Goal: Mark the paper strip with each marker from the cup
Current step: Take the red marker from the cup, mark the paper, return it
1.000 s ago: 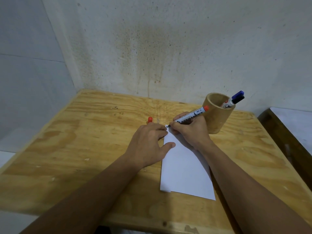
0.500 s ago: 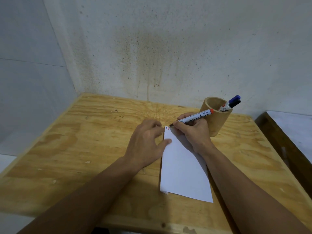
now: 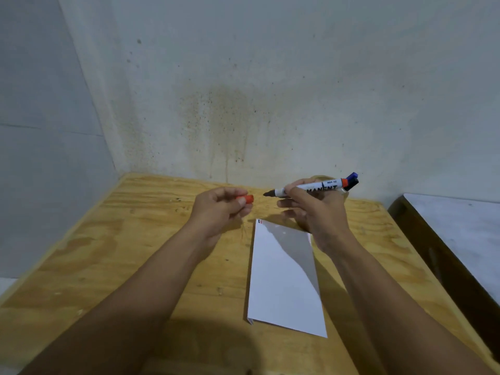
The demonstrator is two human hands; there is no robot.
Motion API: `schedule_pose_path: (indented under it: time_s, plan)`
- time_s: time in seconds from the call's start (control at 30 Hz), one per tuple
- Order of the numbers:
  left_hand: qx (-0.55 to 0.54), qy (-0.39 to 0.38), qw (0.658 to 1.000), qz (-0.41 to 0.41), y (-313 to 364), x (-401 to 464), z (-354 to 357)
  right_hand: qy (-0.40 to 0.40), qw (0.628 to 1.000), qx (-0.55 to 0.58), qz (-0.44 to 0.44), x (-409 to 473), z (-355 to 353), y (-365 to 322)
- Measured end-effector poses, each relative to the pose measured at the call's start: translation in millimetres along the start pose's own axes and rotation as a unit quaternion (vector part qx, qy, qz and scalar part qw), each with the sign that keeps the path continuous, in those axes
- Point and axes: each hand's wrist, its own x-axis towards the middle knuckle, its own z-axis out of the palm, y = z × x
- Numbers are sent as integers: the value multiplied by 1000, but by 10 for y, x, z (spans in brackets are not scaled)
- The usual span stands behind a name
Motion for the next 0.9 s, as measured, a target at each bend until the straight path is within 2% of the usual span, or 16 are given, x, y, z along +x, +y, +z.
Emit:
schedule_pose_path:
  time_s: [0.1,0.4,0.57,0.73,0.9]
  plan:
    - [-77,-49,996,-21,104,-66,128,3,999,-34,-26,-40,-19,-99]
    - [-52,-116,992,-7,216,-169,408,15,993,-105,-59,-83,-166,-270]
    - [-35,-113,993,5,308,-191,514,-10,985,-147,-87,-45,-266,-385]
    - [-40,-103,993,29,344,-231,713,22,981,-173,-83,5,-291,-428]
    - [46,-75,992,87,311,-288,982,50,979,-178,-82,35,-290,-506]
